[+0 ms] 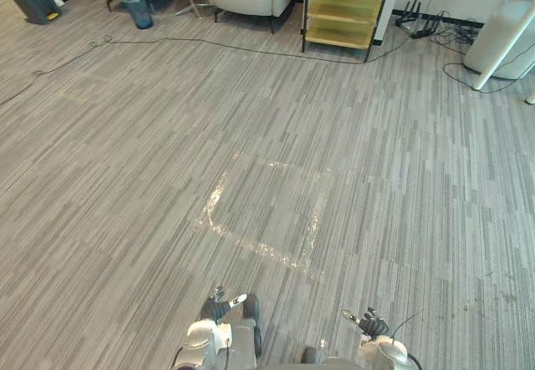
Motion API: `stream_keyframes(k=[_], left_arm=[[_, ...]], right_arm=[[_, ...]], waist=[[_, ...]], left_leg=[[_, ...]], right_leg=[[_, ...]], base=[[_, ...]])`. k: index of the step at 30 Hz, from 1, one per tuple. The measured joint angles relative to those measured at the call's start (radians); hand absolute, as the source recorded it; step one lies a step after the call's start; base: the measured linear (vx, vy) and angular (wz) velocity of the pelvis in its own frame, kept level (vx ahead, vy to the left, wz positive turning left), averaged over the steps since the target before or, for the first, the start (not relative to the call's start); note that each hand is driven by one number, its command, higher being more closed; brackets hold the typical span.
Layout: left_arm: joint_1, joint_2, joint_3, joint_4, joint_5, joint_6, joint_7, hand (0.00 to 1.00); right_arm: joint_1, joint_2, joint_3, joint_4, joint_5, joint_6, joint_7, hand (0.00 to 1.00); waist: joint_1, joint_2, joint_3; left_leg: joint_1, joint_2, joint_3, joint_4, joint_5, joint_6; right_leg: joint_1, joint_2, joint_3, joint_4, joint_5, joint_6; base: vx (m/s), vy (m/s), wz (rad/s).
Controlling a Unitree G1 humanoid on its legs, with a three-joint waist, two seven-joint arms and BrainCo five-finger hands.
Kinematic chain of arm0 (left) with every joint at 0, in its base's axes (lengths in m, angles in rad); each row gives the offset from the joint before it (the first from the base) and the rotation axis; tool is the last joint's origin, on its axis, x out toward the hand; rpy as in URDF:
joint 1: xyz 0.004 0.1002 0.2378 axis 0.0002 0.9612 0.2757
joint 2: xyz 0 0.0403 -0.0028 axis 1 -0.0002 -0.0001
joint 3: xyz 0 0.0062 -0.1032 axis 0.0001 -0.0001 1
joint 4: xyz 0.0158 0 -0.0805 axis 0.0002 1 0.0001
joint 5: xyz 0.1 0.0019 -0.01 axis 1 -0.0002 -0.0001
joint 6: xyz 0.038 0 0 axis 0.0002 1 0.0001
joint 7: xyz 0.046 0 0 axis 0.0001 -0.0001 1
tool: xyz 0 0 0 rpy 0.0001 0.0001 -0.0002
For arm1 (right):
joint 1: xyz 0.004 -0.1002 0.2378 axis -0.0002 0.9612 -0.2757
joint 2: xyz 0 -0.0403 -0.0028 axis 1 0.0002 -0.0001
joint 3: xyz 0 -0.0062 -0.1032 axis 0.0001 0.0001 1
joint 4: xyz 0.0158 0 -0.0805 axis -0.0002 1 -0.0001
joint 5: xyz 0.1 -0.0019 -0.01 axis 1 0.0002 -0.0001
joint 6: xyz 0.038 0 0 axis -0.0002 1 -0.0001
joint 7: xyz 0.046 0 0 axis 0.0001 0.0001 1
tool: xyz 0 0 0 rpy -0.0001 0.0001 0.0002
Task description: Pick up cushions and gather them together orderly.
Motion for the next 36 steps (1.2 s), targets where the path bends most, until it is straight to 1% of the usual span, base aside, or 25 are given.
stream_keyframes(k=[1, 3, 4, 5, 6, 9, 10, 11, 12, 13, 14, 15, 16, 17, 18, 19, 21, 23, 26, 27, 28, 30, 31, 33, 36], left_arm=[[0.0, 0.001, -0.002, 0.01, 0.0, 0.004, 0.0, 0.0], [0.009, 0.033, -0.024, 0.039, 0.0, 0.008, 0.0, 0.0], [0.009, 0.041, -0.035, 0.046, 0.0, 0.01, 0.001, 0.0], [0.007, 0.05, -0.049, 0.056, 0.0, 0.015, 0.001, 0.0], [0.013, 0.05, -0.052, 0.064, 0.0, 0.021, 0.001, 0.0], [0.009, 0.039, -0.05, 0.065, -0.001, 0.023, 0.0, 0.0], [0.009, 0.031, -0.05, 0.063, -0.002, 0.023, 0.0, 0.0], [0.01, 0.028, -0.05, 0.063, -0.002, 0.023, 0.0, 0.0], [0.02, 0.031, -0.05, 0.063, -0.002, 0.023, 0.0, 0.0], [0.031, 0.038, -0.049, 0.06, -0.002, 0.021, 0.0, 0.0], [0.038, 0.047, -0.048, 0.062, -0.001, 0.02, 0.0, 0.0], [0.038, 0.027, -0.038, 0.069, 0.0, 0.021, 0.002, 0.0], [0.041, 0.013, -0.035, 0.069, 0.001, 0.019, 0.001, 0.0], [0.041, -0.01, -0.005, 0.067, 0.002, 0.019, 0.001, 0.0], [0.037, -0.027, 0.042, 0.054, 0.003, 0.02, 0.001, 0.0], [0.038, -0.033, 0.055, 0.051, 0.003, 0.019, 0.002, 0.0], [0.039, -0.032, 0.059, 0.03, 0.003, 0.017, 0.0, 0.0], [0.038, -0.021, 0.03, 0.014, 0.002, 0.007, 0.0, 0.0], [0.021, -0.018, 0.009, 0.003, 0.002, -0.002, 0.001, 0.0], [0.017, -0.013, -0.01, 0.005, 0.002, -0.002, 0.001, 0.0], [0.016, -0.013, -0.019, 0.006, 0.001, -0.002, 0.001, 0.0], [0.016, -0.007, -0.04, 0.019, 0.0, -0.003, 0.002, 0.0], [0.012, 0.01, -0.041, 0.019, 0.0, -0.001, 0.001, 0.0], [0.007, 0.044, -0.044, 0.025, 0.001, 0.0, 0.0, 0.0], [0.011, 0.05, -0.053, 0.054, 0.003, 0.004, -0.001, 0.0]], right_arm=[[0.005, 0.005, 0.001, 0.005, -0.001, 0.0, 0.003, 0.0], [0.007, 0.012, 0.003, 0.0, -0.002, 0.0, 0.018, 0.0], [0.008, 0.012, 0.0, 0.002, -0.003, 0.0, 0.02, 0.0], [0.01, 0.007, 0.0, 0.007, -0.002, 0.0, 0.021, 0.0], [0.012, -0.002, 0.001, 0.007, -0.005, -0.001, 0.022, 0.0], [0.005, -0.017, 0.002, 0.005, -0.015, -0.001, 0.026, 0.0], [0.001, -0.03, 0.008, 0.004, -0.019, -0.002, 0.031, 0.0], [0.001, -0.034, 0.011, -0.001, -0.019, -0.002, 0.034, 0.0], [0.006, -0.035, 0.016, -0.003, -0.019, -0.002, 0.035, 0.0], [0.015, -0.034, 0.023, -0.004, -0.019, -0.002, 0.037, 0.0], [0.035, -0.035, 0.023, -0.005, -0.017, -0.004, 0.039, 0.0], [0.027, -0.051, 0.012, -0.006, -0.019, -0.005, 0.039, 0.0], [0.029, -0.052, 0.004, -0.006, -0.019, -0.006, 0.039, 0.0], [0.031, -0.05, -0.008, -0.009, -0.019, -0.009, 0.039, 0.0], [0.039, -0.049, -0.004, -0.024, -0.013, -0.009, 0.038, 0.0], [0.045, -0.045, 0.004, -0.036, -0.011, -0.011, 0.038, 0.0], [0.055, -0.04, 0.007, -0.044, 0.005, -0.009, 0.036, 0.0], [0.055, -0.03, 0.001, -0.041, 0.032, -0.011, 0.035, 0.0], [0.043, -0.025, 0.0, -0.037, 0.061, -0.011, 0.029, 0.0], [0.047, -0.027, 0.0, -0.036, 0.061, -0.011, 0.025, 0.0], [0.048, -0.029, 0.0, -0.034, 0.061, -0.011, 0.022, 0.0], [0.05, -0.032, 0.001, -0.006, 0.061, -0.01, 0.018, 0.0], [0.05, -0.018, 0.001, -0.003, 0.06, -0.01, 0.016, 0.0], [0.052, 0.01, 0.001, 0.0, 0.058, -0.011, 0.019, 0.0], [0.055, 0.003, 0.0, 0.003, 0.038, -0.011, 0.022, 0.0]], waist=[[0.001, 0.0, -0.002], [-0.008, -0.026, -0.016], [-0.007, -0.034, -0.015], [-0.006, -0.036, -0.014], [-0.013, -0.029, -0.014], [-0.023, -0.005, -0.011], [-0.027, 0.012, -0.002], [-0.029, 0.017, 0.001], [-0.036, 0.002, -0.004], [-0.04, -0.013, -0.009], [-0.052, -0.027, -0.019], [-0.059, 0.014, -0.029], [-0.058, 0.029, -0.037], [-0.058, 0.055, -0.034], [-0.059, 0.07, -0.03], [-0.057, 0.073, -0.025], [-0.046, 0.067, -0.015], [-0.038, 0.051, -0.011], [-0.024, 0.04, -0.002], [-0.024, 0.035, 0.0], [-0.025, 0.038, 0.001], [-0.019, 0.043, -0.004], [-0.017, 0.016, -0.003], [-0.019, -0.045, -0.012], [-0.008, -0.03, -0.017]], left_leg=[[0.033, -0.001, 0.014, 0.023, -0.047, 0.008], [0.114, -0.039, 0.015, 0.028, -0.121, 0.029], [0.14, -0.046, 0.016, 0.029, -0.132, 0.035], [0.199, -0.054, 0.015, 0.018, -0.161, 0.044], [0.285, -0.05, -0.003, -0.024, -0.181, 0.048], [0.36, -0.007, -0.038, -0.083, -0.182, 0.046], [0.39, 0.026, -0.045, -0.102, -0.182, 0.046], [0.408, 0.04, -0.054, -0.112, -0.182, 0.046], [0.436, 0.047, -0.074, -0.12, -0.184, 0.041], [0.44, 0.036, -0.087, -0.115, -0.192, 0.016], [0.461, 0.037, -0.123, -0.088, -0.228, -0.041], [0.463, 0.087, -0.151, -0.027, -0.24, -0.067], [0.436, 0.106, -0.153, 0.03, -0.228, -0.088], [0.368, 0.13, -0.157, 0.194, -0.185, -0.12], [0.281, 0.155, -0.15, 0.39, -0.078, -0.124], [0.228, 0.182, -0.14, 0.508, -0.042, -0.13], [0.138, 0.24, -0.049, 0.705, -0.093, -0.109], [0.076, 0.241, 0.024, 0.657, -0.147, -0.103], [0.009, 0.179, 0.01, 0.292, -0.166, -0.111], [0.022, 0.12, -0.071, 0.042, -0.107, -0.12], [0.027, 0.102, -0.103, -0.041, -0.07, -0.117], [0.048, 0.094, -0.149, -0.11, 0.078, -0.124], [0.07, 0.07, -0.136, -0.105, 0.112, -0.117], [0.063, 0.03, -0.102, -0.057, 0.04, -0.091], [0.114, 0.017, -0.04, -0.013, -0.044, -0.051]], right_leg=[[-0.062, -0.023, 0.026, 0.195, -0.026, 0.026], [-0.211, -0.095, 0.04, 0.606, -0.004, 0.071], [-0.235, -0.111, 0.035, 0.676, -0.013, 0.059], [-0.271, -0.134, 0.008, 0.764, -0.04, 0.015], [-0.303, -0.148, -0.073, 0.737, -0.085, -0.044], [-0.374, -0.101, -0.154, 0.561, -0.107, -0.075], [-0.415, -0.062, -0.16, 0.432, -0.077, -0.074], [-0.436, -0.045, -0.155, 0.35, -0.038, -0.068], [-0.449, -0.019, -0.115, 0.131, 0.091, -0.047], [-0.447, -0.019, -0.087, 0.049, 0.153, -0.042], [-0.445, -0.019, -0.035, 0.041, 0.29, -0.062], [-0.438, 0.008, -0.063, 0.107, 0.276, -0.12], [-0.42, 0.015, -0.08, 0.104, 0.25, -0.134], [-0.381, 0.037, -0.103, 0.093, 0.219, -0.149], [-0.328, 0.058, -0.114, 0.064, 0.194, -0.154], [-0.286, 0.07, -0.112, 0.036, 0.184, -0.161], [-0.164, 0.093, -0.115, -0.026, 0.165, -0.174], [-0.066, 0.092, -0.099, -0.097, 0.164, -0.173], [-0.005, 0.069, -0.06, -0.146, 0.152, -0.153], [0.018, 0.051, -0.048, -0.159, 0.135, -0.126], [0.028, 0.049, -0.043, -0.162, 0.127, -0.114], [0.056, 0.049, -0.016, -0.161, 0.098, -0.076], [0.075, 0.022, 0.002, -0.152, 0.075, -0.054], [0.055, -0.037, 0.015, -0.087, 0.032, -0.019], [-0.038, -0.083, 0.066, 0.167, 0.017, 0.005]], base=[[0.55, 0.238, -0.21], [0.53, 0.183, -0.03], [0.53, 0.09, 0.13], [0.64, 0.048, 0.17], [0.63, 0.024, 0.2], [0.52, -0.054, 0.41], [0.41, -0.074, 0.37], [0.51, -0.117, 0.53], [0.51, -0.163, 0.51], [0.52, -0.203, 0.85], [0.69, -0.329, 0.83], [0.59, -0.295, 0.77], [0.68, -0.345, 0.54], [0.52, -0.26, 0.47], [0.52, -0.252, 0.4], [0.51, -0.22, 0.19], [0.47, -0.185, -0.1], [0.44, -0.149, -0.28], [0.34, 0.038, -0.41], [0.39, 0.153, -0.29], [0.37, 0.231, -0.27], [0.29, 0.227, -0.31], [0.26, 0.169, -0.29], [0.31, 0.159, -0.23], [0.31, 0.236, -0.51]])
